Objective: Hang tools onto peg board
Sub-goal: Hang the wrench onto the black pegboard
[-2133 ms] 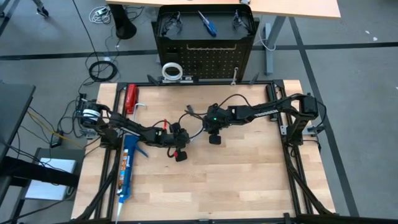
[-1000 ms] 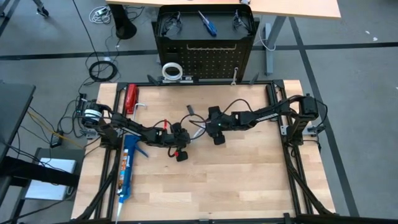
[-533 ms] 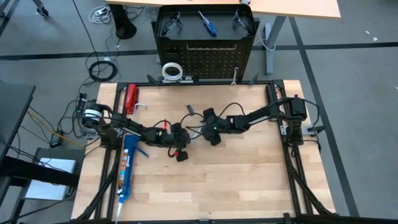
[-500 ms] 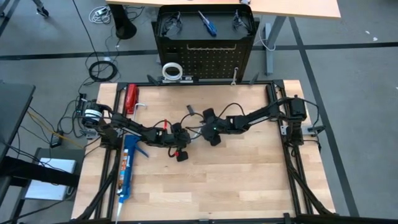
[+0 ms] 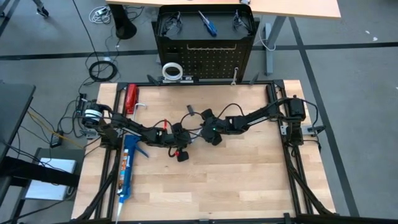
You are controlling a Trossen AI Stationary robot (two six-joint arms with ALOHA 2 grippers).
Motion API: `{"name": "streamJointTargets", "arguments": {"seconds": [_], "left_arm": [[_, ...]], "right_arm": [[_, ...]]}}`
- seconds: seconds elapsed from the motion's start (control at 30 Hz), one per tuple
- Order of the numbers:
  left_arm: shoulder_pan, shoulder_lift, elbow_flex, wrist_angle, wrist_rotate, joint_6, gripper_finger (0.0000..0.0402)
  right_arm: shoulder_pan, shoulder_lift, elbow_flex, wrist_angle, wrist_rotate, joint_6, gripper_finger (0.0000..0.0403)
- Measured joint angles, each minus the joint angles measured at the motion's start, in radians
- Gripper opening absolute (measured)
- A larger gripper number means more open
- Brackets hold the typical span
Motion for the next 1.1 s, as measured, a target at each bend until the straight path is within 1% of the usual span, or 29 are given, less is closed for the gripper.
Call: {"name": "streamJointTargets", "arguments": {"seconds": [0.13,0.23,0.37,0.5,0.67,0.77,0.93,1.1], "left_arm": [[0.0,0.0,-0.001,0.006,0.007,0.0,0.0001],[0.0,-0.012,-0.003,0.003,0.012,0.0,0.0004],[-0.002,-0.065,-0.006,-0.007,-0.037,0.0,0.0014],[-0.003,-0.138,-0.003,0.028,-0.106,0.025,0.0046],[-0.003,-0.192,0.0,0.031,-0.191,0.054,0.0106],[-0.003,-0.208,0.0,0.043,-0.202,0.099,0.0129],[-0.003,-0.207,0.0,0.062,-0.22,0.105,0.0137],[-0.003,-0.207,0.0,0.092,-0.24,0.11,0.0137]], "right_arm": [[0.001,-0.001,0.0,-0.017,-0.017,-0.021,0.0042],[0.008,-0.001,0.0,-0.018,-0.017,-0.047,0.0039],[0.012,-0.001,0.0,-0.018,-0.013,-0.042,0.0035],[0.019,-0.003,0.0,-0.025,0.025,-0.017,0.0032],[0.044,-0.04,-0.001,-0.11,0.064,0.082,0.0025],[0.059,-0.067,0.0,-0.15,0.063,0.154,0.0025],[0.083,-0.083,-0.001,-0.231,0.069,0.272,0.0025],[0.096,-0.129,-0.001,-0.378,0.066,0.454,0.0029]]}}
